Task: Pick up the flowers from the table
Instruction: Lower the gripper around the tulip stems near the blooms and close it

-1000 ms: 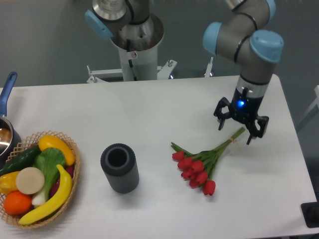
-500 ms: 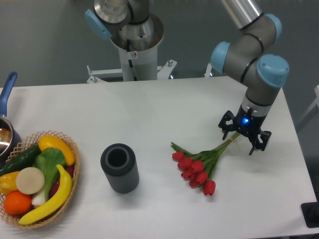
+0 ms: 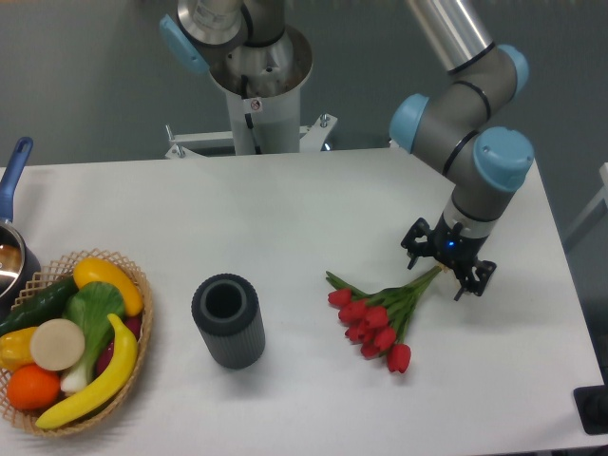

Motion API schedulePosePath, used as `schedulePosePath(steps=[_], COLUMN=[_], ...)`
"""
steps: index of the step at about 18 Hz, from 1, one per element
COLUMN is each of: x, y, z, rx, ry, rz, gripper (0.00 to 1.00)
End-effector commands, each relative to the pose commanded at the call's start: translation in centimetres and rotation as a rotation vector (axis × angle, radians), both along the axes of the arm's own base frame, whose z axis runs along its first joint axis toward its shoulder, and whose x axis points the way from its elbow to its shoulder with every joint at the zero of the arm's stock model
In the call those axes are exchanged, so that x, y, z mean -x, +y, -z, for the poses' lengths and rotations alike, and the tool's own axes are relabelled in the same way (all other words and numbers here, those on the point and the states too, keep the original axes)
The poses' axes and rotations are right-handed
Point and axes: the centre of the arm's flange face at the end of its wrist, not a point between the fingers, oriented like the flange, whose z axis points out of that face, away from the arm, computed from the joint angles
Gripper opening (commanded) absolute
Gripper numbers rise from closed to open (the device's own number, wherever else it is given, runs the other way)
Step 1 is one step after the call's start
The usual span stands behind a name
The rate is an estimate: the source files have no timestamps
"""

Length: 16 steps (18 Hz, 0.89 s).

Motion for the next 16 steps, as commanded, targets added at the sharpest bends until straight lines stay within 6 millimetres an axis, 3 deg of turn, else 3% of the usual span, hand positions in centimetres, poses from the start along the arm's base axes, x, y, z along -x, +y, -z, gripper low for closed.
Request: schedulePosePath(steps=[11,15,16], x=[-0.6,-0.4,-0.4], y=[0.3,0.3,0.3], z=[2.1,2.3,2.3], rx=[0.028,0.023,0.023], ry=[-0.024,-0.027,-0.027], rz=[0.034,0.032,0.033], gripper=[1.00,0.74,0.72])
